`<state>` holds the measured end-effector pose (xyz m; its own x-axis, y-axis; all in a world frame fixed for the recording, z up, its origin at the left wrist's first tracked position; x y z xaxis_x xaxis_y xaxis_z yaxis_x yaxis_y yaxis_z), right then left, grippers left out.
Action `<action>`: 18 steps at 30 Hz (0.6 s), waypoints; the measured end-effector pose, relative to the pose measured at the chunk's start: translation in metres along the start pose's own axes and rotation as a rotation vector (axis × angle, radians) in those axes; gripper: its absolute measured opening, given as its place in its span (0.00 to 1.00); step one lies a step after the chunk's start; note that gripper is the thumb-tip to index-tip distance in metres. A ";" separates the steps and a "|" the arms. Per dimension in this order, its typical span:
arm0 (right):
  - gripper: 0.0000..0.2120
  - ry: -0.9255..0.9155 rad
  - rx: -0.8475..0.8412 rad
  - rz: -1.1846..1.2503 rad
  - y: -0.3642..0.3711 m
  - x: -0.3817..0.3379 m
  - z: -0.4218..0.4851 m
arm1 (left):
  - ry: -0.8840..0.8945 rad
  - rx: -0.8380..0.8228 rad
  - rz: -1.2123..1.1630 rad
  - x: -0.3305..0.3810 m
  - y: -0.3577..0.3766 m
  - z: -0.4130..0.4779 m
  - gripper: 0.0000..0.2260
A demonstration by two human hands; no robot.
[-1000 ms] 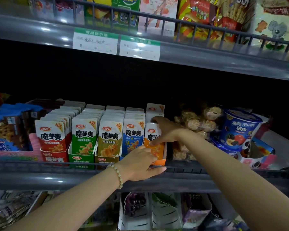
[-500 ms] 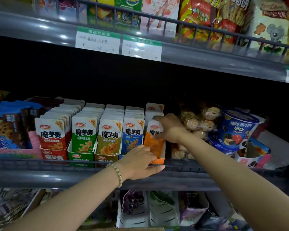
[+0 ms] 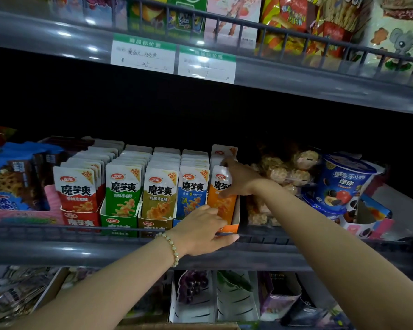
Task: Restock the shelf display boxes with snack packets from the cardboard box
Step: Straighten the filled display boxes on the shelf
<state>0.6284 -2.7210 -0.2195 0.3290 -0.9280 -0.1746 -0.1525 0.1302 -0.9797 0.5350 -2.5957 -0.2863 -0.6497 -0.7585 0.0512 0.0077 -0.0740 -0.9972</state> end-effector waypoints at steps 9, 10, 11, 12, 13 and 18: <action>0.38 -0.057 0.128 -0.143 -0.007 -0.004 -0.014 | -0.019 -0.002 -0.008 -0.002 0.000 -0.001 0.24; 0.37 -0.064 0.173 -0.174 -0.007 -0.005 -0.015 | -0.021 -0.009 -0.008 -0.001 0.000 0.000 0.23; 0.39 -0.071 0.197 -0.212 -0.005 -0.006 -0.014 | -0.020 -0.013 -0.011 -0.001 -0.001 0.000 0.21; 0.42 -0.079 0.207 -0.249 -0.003 -0.007 -0.012 | -0.018 -0.018 -0.016 -0.001 -0.002 0.001 0.20; 0.45 -0.086 0.215 -0.269 -0.002 -0.008 -0.009 | -0.017 -0.023 -0.019 -0.002 -0.002 0.001 0.20; 0.60 -0.101 0.178 -0.163 -0.005 -0.007 0.003 | -0.015 -0.021 -0.025 -0.002 -0.001 0.001 0.25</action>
<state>0.6294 -2.7146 -0.2136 0.4283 -0.9036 -0.0128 0.0738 0.0491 -0.9961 0.5370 -2.5944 -0.2851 -0.6376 -0.7665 0.0771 -0.0247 -0.0797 -0.9965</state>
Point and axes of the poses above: each hand's wrist, its own z-axis towards the middle knuckle, its own y-axis out of the palm, x = y × z, the point moved 2 cm from there along z, towards the middle knuckle, and after that the axes turned 8 degrees about -x, right-handed, at the moved point
